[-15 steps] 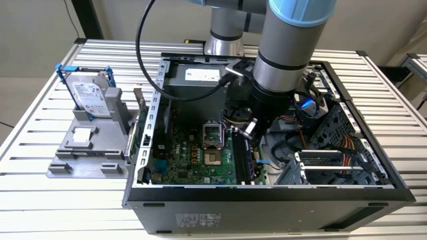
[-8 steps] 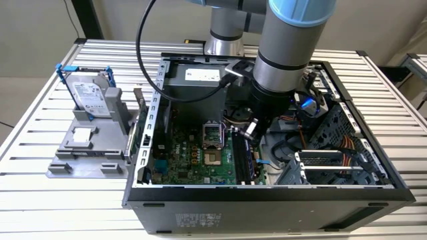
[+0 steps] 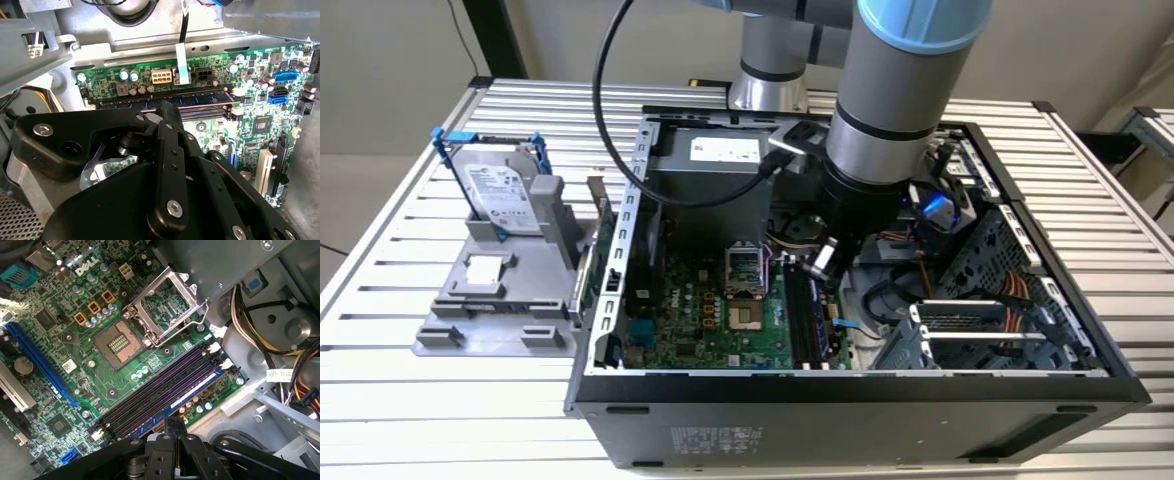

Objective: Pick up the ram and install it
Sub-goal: 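Press down the ram until it locks into place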

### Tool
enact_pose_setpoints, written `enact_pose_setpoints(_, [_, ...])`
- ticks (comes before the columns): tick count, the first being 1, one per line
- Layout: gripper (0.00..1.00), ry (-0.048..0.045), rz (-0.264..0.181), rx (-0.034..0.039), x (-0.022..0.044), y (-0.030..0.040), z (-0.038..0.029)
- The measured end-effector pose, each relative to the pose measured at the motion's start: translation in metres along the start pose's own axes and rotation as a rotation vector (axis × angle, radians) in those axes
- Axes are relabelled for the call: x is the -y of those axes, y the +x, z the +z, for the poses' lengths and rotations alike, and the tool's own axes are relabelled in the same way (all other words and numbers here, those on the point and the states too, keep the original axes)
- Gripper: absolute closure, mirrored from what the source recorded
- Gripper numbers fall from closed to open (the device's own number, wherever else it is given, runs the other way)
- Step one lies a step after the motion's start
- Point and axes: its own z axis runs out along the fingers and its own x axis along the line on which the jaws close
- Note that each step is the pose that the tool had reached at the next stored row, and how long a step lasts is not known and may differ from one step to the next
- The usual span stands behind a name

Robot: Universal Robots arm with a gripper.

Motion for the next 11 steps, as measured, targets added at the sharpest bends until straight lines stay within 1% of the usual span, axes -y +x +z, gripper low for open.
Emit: enact_pose_setpoints(11, [1.0, 0.0002, -0.052, 0.0015, 0.0, 0.0, 0.0])
